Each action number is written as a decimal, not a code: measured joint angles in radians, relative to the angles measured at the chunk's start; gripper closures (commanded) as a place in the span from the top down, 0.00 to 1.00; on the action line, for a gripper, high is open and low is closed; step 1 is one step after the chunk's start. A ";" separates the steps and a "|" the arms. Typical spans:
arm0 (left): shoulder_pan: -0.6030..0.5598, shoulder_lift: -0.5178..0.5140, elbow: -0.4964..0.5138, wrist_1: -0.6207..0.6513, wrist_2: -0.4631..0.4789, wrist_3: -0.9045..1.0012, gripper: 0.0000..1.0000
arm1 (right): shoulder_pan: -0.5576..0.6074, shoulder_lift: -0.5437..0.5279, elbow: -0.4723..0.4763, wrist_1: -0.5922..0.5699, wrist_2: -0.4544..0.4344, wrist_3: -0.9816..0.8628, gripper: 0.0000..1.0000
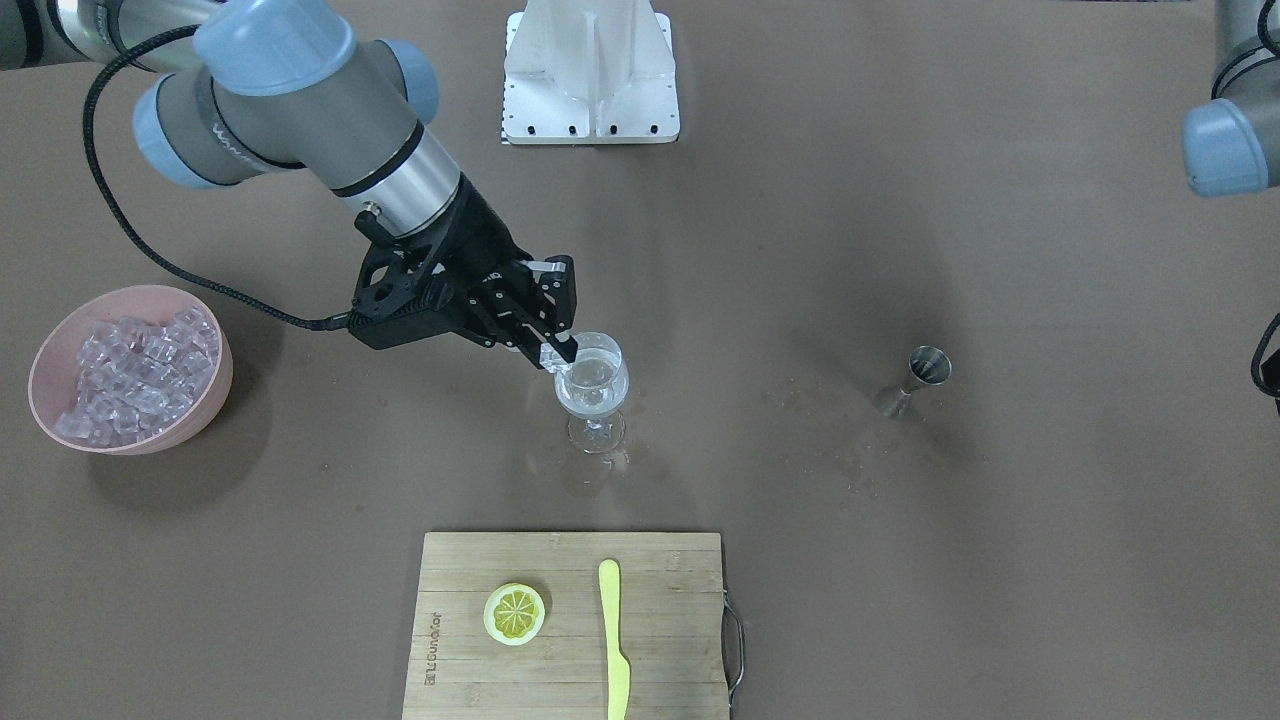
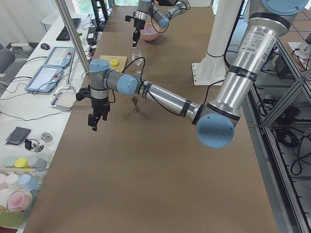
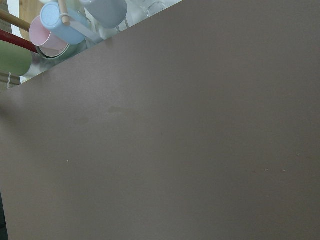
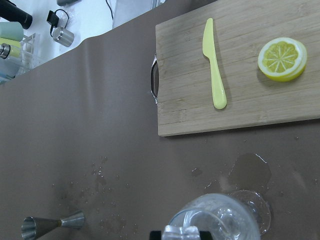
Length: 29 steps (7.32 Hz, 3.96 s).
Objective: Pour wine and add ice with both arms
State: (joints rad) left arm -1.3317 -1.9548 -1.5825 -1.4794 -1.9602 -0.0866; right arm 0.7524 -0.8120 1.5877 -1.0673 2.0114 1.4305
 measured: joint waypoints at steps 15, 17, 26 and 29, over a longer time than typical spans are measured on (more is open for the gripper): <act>-0.062 0.075 0.054 -0.201 -0.107 -0.005 0.98 | 0.376 -0.136 0.094 -0.393 0.352 -0.468 1.00; -0.088 0.079 0.066 -0.216 -0.111 -0.007 0.98 | 0.493 -0.266 0.089 -0.505 0.373 -0.817 1.00; -0.233 0.200 0.214 -0.326 -0.248 -0.005 0.98 | 0.790 -0.692 0.039 -0.698 0.275 -1.554 1.00; -0.245 0.187 0.200 -0.230 -0.287 -0.012 0.98 | 0.843 -0.768 -0.010 -0.576 0.272 -1.540 1.00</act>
State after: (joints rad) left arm -1.5767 -1.7676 -1.3824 -1.7090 -2.2476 -0.0991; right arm 1.5954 -1.5805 1.5778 -1.6429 2.2833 -0.1094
